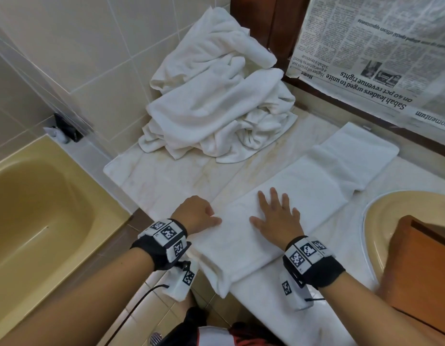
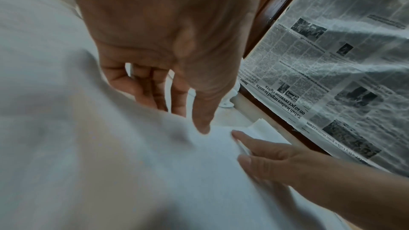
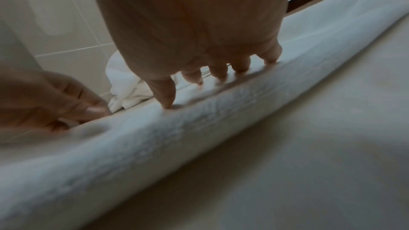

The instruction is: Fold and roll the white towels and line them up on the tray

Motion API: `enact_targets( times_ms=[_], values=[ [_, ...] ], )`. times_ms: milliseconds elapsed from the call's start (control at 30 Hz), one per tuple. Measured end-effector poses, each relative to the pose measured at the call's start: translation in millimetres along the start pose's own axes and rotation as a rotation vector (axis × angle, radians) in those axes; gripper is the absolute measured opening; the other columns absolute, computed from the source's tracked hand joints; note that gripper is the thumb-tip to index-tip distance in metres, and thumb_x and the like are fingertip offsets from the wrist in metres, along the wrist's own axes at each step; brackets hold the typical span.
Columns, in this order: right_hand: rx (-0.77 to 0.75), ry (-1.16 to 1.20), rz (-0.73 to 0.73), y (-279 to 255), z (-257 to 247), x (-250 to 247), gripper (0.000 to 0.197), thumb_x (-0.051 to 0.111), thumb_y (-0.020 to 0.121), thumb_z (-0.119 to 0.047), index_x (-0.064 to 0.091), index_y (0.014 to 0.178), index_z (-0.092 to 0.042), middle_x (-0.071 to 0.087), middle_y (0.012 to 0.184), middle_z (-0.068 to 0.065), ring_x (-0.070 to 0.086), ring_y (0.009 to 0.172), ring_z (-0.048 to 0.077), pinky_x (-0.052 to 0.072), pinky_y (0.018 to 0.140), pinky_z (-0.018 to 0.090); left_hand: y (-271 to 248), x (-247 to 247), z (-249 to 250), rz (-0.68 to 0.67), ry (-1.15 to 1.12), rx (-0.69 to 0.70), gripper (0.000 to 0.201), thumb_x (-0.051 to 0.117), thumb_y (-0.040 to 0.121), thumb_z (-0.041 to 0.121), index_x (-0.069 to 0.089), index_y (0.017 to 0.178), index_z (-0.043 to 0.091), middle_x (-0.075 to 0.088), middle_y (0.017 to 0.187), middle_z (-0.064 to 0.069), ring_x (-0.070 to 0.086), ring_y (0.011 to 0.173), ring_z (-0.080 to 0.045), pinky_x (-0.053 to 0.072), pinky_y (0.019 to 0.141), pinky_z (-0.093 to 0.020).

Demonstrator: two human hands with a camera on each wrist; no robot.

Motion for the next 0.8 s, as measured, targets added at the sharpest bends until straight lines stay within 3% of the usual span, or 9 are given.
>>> enact_targets(
  times_ms=[100, 167, 333, 600, 667, 800],
  values=[
    [-0.003, 0.004, -0.008, 0, -1, 3, 0.061, 0.027, 0.1, -0.05, -0.006, 0.151, -0.041, -0.024, 0.159, -0.001, -0.02, 0.145, 0.031, 0.003, 0.116, 0.056, 9, 0, 26, 0.05, -0.114, 0.039, 0.029, 0.067, 0.087, 0.036, 0.07, 0.079, 0.008, 0.068, 0.088, -0.007, 0.066, 0.087, -0.025, 0.052, 0.079, -0.036],
    [-0.004, 0.031, -0.02, 0, -1, 3, 0.059, 0.027, 0.1, -0.05, -0.005, 0.15, -0.046, -0.025, 0.159, -0.002, -0.021, 0.145, 0.031, 0.003, 0.115, 0.058, 12, 0, 36, 0.078, -0.124, 0.041, 0.029, 0.065, 0.088, 0.032, 0.071, 0.079, 0.005, 0.07, 0.087, -0.01, 0.067, 0.086, -0.026, 0.053, 0.078, -0.037],
    [0.008, 0.086, -0.027, 1, -1, 0, 0.066, 0.033, 0.095, -0.06, -0.004, 0.148, -0.05, -0.023, 0.159, -0.003, -0.02, 0.146, 0.029, 0.002, 0.114, 0.06, 16, -2, 39, 0.146, -0.034, 0.02, 0.015, 0.059, 0.092, 0.029, 0.063, 0.081, 0.019, 0.07, 0.092, -0.007, 0.065, 0.092, -0.025, 0.05, 0.078, -0.031],
    [0.009, 0.021, -0.048, 1, 0, 5, 0.068, 0.032, 0.094, -0.064, -0.006, 0.149, -0.049, -0.028, 0.157, -0.002, -0.024, 0.144, 0.03, 0.001, 0.113, 0.062, 34, 10, 21, 0.179, -0.101, -0.005, 0.01, 0.06, 0.092, 0.029, 0.058, 0.09, 0.019, 0.062, 0.102, -0.001, 0.059, 0.095, -0.022, 0.044, 0.077, -0.029],
    [-0.001, -0.01, -0.073, 3, 2, 4, 0.069, 0.031, 0.094, -0.065, -0.009, 0.148, -0.05, -0.029, 0.157, -0.003, -0.024, 0.145, 0.03, 0.001, 0.112, 0.063, 33, 12, 24, 0.169, -0.01, 0.091, 0.014, 0.058, 0.093, 0.023, 0.057, 0.107, 0.019, 0.057, 0.112, -0.001, 0.056, 0.104, -0.021, 0.041, 0.079, -0.027],
    [-0.004, -0.057, -0.102, 13, 11, -5, 0.07, 0.031, 0.093, -0.066, -0.011, 0.147, -0.051, -0.029, 0.157, -0.004, -0.022, 0.145, 0.029, 0.003, 0.112, 0.063, 14, 27, 42, 0.079, 0.295, 0.555, 0.052, 0.057, 0.094, 0.021, 0.041, 0.142, 0.03, 0.031, 0.151, 0.004, 0.033, 0.135, -0.021, 0.036, 0.103, -0.034]
  ],
)
Point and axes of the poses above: each hand's wrist, its own y-axis towards the middle knuckle, its own x-axis out of the palm, z = x × y, the point moved 7 cm from there along y, towards the middle knuckle
